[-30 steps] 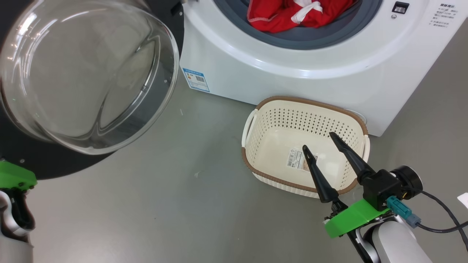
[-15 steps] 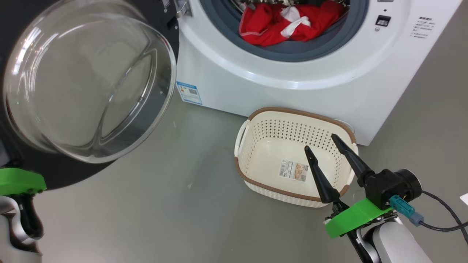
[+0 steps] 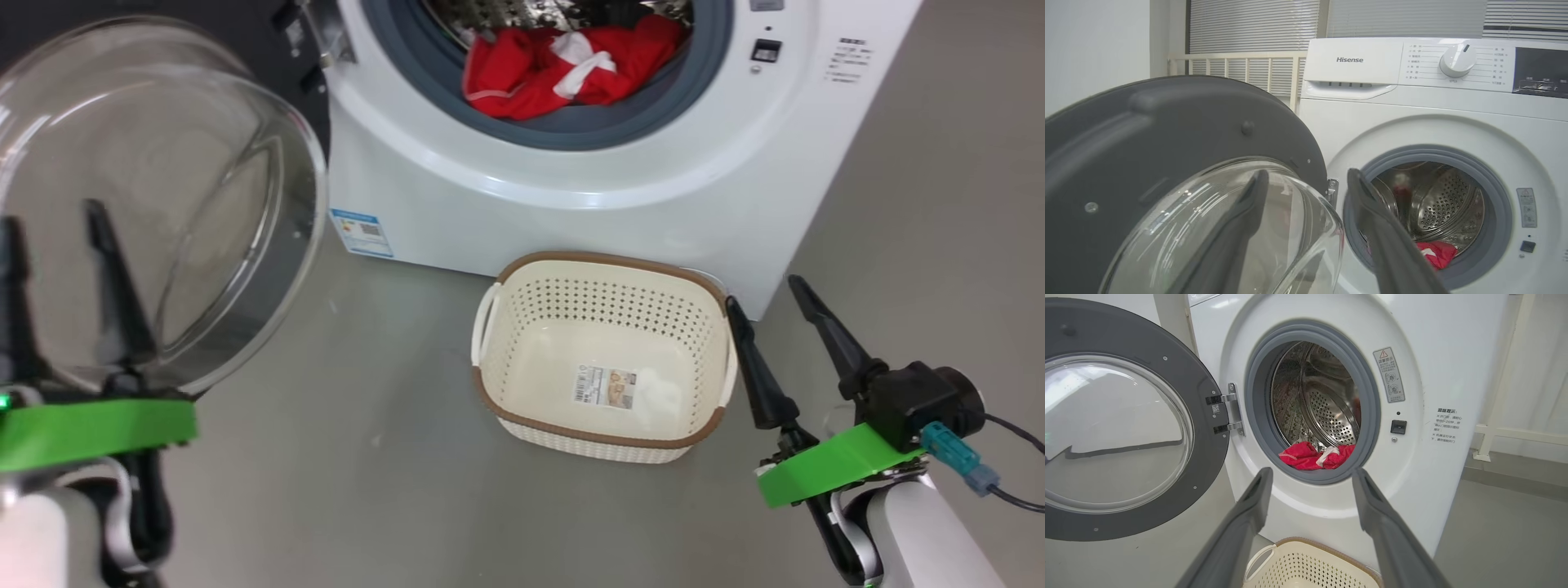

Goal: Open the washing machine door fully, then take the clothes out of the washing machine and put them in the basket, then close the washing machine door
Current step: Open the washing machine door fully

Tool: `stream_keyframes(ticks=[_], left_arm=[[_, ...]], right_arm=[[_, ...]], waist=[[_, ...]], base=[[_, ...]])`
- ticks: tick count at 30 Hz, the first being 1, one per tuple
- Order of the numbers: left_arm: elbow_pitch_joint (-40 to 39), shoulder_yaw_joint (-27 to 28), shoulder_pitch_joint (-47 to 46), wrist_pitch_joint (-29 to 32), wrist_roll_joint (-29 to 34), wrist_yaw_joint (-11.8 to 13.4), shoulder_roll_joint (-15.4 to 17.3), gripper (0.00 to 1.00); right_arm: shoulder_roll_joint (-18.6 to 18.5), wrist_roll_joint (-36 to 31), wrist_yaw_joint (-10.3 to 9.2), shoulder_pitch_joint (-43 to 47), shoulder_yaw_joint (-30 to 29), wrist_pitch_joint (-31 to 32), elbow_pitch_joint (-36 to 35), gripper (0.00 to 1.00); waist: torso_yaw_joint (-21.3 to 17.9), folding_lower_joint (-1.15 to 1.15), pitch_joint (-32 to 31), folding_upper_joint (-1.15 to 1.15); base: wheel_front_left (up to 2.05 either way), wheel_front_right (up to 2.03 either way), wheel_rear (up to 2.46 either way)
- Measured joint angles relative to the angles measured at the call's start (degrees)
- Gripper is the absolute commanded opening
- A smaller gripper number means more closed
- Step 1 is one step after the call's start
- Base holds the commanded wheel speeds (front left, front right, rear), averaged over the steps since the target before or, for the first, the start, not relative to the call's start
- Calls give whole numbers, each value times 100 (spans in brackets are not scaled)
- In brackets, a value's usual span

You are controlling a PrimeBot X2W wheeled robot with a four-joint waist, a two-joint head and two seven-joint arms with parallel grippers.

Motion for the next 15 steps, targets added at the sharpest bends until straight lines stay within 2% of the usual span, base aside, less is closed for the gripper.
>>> stream_keyframes(ticks=[5,15], left_arm=[[-275,-416,129,145,7,-89,-232,100],[-422,-704,489,204,-148,-542,-231,100]], right_arm=[[7,-37,0,-2,-213,0,-42,100],[18,-261,0,-88,-589,0,-174,100]], waist=[[-264,0,1,0],[-833,0,17,0]], base=[[0,0,0],[0,0,0]])
